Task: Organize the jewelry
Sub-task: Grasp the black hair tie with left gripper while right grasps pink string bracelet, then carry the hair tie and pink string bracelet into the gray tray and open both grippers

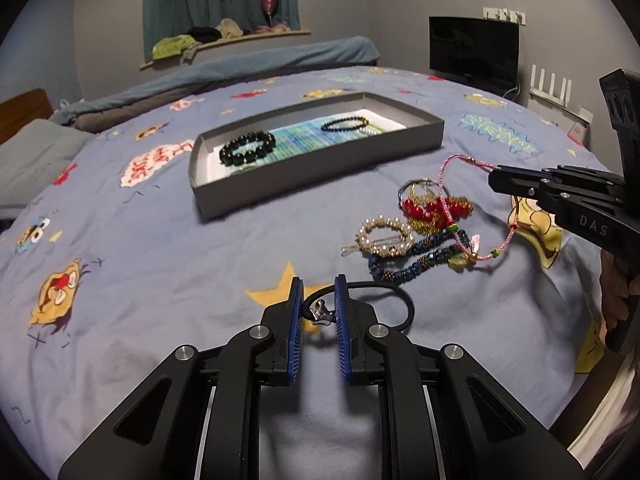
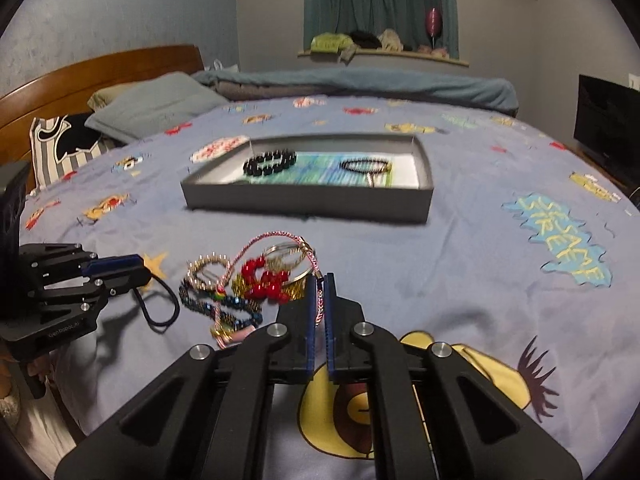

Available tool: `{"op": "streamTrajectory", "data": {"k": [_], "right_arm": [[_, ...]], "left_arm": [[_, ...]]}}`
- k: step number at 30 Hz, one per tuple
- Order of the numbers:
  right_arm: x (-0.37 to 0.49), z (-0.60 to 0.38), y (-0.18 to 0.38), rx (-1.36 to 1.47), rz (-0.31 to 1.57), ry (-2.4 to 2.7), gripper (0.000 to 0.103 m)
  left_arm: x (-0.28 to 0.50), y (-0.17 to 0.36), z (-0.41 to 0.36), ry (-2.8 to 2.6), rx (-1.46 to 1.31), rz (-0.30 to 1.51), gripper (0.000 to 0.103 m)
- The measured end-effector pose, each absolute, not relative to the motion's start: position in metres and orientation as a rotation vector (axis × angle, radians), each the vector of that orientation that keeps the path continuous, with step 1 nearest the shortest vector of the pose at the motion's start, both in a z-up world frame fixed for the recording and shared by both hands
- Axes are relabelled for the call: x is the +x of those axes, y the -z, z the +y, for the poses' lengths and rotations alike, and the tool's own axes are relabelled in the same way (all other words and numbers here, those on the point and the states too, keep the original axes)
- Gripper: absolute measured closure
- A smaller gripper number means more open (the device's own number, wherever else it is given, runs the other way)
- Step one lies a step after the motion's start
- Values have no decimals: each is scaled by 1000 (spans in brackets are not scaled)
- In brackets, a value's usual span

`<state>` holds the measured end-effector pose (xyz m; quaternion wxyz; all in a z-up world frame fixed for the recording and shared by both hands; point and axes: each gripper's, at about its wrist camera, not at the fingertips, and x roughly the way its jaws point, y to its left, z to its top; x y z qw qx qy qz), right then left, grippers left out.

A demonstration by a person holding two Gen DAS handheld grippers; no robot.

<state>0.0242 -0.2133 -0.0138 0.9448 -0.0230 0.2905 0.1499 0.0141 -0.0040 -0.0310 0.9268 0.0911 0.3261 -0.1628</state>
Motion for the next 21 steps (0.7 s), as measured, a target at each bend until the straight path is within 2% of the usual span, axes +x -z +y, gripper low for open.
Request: {"op": "streamTrajectory", "data": {"k": [15,21], "right_arm": [[10,-213,-8,-87,440,-213,99],[18,-214,-11,-71,442,-202,99]], "left_arm": [[10,14,7,338,132,597,87],[18,-3,7,337,130,579,87]]}}
